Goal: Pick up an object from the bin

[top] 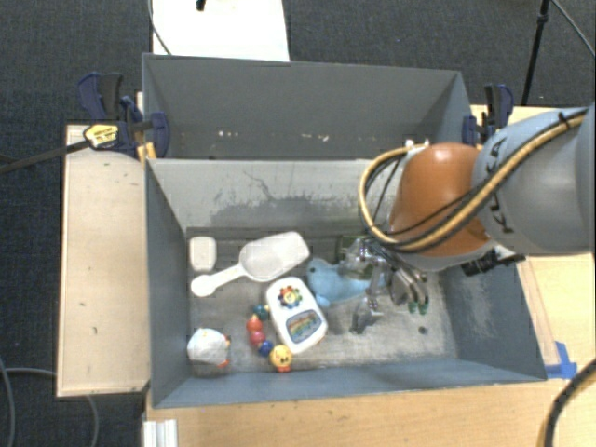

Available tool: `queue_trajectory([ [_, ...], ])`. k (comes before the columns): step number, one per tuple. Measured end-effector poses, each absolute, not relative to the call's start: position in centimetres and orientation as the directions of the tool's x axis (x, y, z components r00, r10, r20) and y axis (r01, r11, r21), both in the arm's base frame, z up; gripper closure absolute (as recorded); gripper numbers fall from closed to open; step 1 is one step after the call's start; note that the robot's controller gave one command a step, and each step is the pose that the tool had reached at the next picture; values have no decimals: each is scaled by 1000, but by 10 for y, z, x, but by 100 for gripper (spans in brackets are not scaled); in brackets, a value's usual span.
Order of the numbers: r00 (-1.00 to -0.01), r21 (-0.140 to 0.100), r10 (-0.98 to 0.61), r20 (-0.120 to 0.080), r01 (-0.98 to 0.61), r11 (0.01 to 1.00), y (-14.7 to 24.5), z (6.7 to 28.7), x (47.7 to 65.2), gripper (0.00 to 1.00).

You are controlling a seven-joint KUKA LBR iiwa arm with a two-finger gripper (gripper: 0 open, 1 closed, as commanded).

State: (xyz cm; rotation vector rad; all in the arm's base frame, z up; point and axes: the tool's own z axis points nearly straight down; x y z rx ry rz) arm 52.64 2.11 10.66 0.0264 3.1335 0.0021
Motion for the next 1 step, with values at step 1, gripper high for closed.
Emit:
queue_trajectory([
  [1, -948, 2, 317, -13, 317, 948, 39, 79, 528, 0],
])
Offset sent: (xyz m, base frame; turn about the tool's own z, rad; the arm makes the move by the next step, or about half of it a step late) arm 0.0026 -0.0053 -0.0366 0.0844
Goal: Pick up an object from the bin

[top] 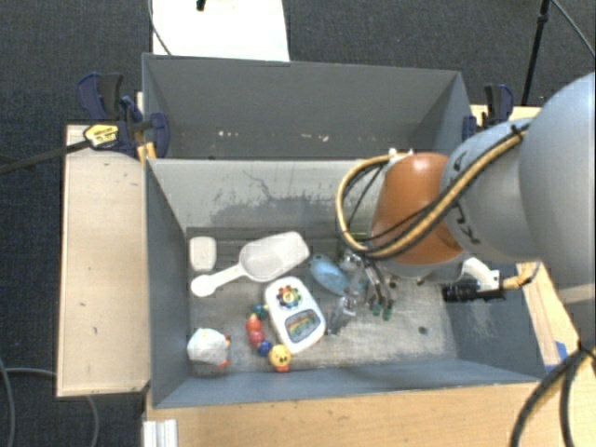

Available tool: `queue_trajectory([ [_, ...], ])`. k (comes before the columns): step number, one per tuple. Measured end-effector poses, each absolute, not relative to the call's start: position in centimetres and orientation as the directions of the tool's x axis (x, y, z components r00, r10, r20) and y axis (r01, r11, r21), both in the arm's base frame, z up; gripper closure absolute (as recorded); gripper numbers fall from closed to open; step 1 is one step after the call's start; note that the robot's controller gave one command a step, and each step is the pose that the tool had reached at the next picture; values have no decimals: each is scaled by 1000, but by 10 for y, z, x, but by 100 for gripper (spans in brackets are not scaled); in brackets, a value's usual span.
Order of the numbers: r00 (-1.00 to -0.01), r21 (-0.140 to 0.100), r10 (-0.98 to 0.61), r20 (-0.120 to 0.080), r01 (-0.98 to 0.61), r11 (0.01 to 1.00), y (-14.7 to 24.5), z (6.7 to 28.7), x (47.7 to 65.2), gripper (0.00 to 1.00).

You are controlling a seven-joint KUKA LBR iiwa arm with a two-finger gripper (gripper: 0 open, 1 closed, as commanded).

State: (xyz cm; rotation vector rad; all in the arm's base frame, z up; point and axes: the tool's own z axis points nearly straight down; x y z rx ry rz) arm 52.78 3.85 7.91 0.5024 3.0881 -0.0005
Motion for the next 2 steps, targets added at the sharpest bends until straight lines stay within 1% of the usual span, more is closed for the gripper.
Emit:
queue_trajectory([
  [1, -958, 3, 285, -13, 285, 959, 32, 76, 530, 0],
  [2, -987, 1, 160, -12, 160, 987, 28, 77, 530, 0],
])
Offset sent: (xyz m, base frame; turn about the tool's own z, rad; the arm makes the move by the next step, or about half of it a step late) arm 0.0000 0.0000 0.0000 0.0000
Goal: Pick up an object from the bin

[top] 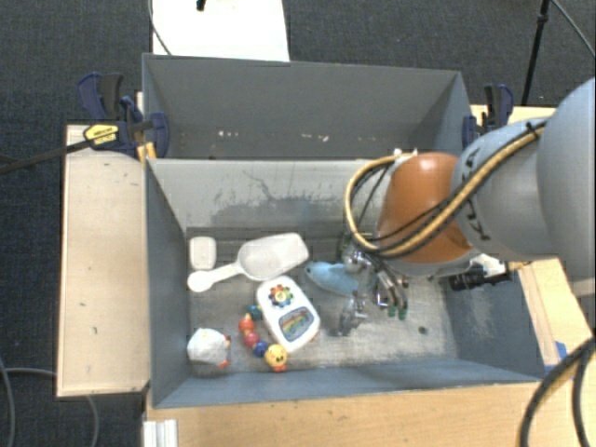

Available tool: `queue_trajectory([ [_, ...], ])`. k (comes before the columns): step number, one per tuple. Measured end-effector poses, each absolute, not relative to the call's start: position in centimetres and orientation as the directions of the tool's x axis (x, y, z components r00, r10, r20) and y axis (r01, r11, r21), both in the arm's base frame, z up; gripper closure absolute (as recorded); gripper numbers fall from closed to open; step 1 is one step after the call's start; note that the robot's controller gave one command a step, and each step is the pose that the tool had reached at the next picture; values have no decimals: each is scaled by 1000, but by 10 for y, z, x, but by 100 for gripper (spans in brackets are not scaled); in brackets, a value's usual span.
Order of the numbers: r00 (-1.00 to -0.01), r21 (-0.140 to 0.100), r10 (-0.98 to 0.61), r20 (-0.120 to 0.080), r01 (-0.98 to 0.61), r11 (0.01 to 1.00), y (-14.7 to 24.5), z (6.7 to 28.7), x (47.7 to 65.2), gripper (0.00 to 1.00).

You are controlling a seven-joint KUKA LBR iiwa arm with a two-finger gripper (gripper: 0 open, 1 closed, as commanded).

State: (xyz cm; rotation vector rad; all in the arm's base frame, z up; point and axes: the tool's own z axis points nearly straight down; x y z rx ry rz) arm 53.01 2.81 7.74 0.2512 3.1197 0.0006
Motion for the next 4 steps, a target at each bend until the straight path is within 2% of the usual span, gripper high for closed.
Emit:
queue_trajectory([
  [1, -991, 4, 132, -17, 131, 991, 34, 75, 492, 100],
  [3, -991, 3, 132, -16, 132, 991, 34, 75, 492, 100],
  [4, -991, 1, 132, -3, 132, 991, 34, 82, 490, 100],
])
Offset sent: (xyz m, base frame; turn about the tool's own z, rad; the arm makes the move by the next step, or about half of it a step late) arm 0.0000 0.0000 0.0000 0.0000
